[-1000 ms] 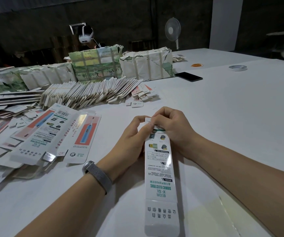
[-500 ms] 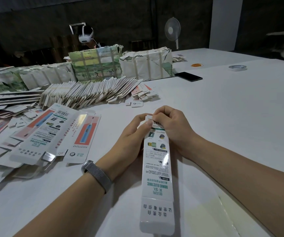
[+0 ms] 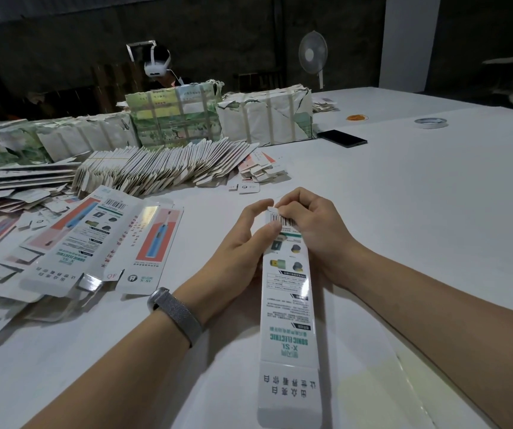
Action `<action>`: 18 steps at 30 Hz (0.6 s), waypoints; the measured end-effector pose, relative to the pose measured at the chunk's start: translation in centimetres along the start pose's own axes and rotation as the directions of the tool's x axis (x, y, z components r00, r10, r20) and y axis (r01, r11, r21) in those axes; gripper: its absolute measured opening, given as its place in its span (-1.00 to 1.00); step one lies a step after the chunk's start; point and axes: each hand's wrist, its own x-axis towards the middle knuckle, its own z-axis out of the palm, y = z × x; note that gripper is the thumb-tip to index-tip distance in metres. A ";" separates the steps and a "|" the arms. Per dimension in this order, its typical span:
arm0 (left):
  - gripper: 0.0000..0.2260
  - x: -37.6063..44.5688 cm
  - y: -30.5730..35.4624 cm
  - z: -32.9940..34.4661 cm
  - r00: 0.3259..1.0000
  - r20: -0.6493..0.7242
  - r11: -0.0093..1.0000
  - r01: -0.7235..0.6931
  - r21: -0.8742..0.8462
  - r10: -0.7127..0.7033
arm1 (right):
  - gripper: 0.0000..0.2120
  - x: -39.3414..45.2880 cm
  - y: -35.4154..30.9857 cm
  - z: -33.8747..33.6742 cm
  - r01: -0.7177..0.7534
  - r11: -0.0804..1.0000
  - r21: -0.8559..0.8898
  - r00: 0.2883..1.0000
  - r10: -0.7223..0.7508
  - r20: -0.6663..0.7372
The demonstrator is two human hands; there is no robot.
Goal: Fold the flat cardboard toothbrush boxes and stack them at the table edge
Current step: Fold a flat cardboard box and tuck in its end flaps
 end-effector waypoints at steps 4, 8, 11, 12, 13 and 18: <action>-0.51 0.0 0.3 0.0 1.000 0.014 1.000 0.016 0.002 -0.016 | -0.76 0.2 0.2 -0.1 -0.006 1.000 0.024 1.000 0.006 0.005; -0.50 -0.1 0.4 -0.1 0.999 0.028 1.000 0.021 0.019 -0.022 | -0.73 0.3 0.4 -0.2 -0.006 0.999 0.037 1.000 0.006 0.019; -0.50 -0.1 0.5 0.0 0.999 0.022 0.999 0.025 0.034 -0.026 | -0.73 0.3 0.4 -0.1 -0.008 0.999 0.040 1.000 0.007 0.027; -0.50 -0.1 0.6 0.0 0.999 0.018 0.999 0.026 0.033 -0.027 | -0.75 0.3 0.4 -0.1 -0.009 0.999 0.037 0.999 0.008 0.031; -0.52 -0.1 0.6 0.0 1.000 0.014 0.999 0.027 0.028 -0.027 | -0.76 0.3 0.4 -0.2 -0.011 0.999 0.032 0.999 0.010 0.036; -0.72 -0.2 0.7 0.1 0.999 -0.006 0.999 0.033 0.001 -0.033 | -0.79 0.1 0.2 -0.2 -0.027 0.999 0.028 0.998 0.025 0.050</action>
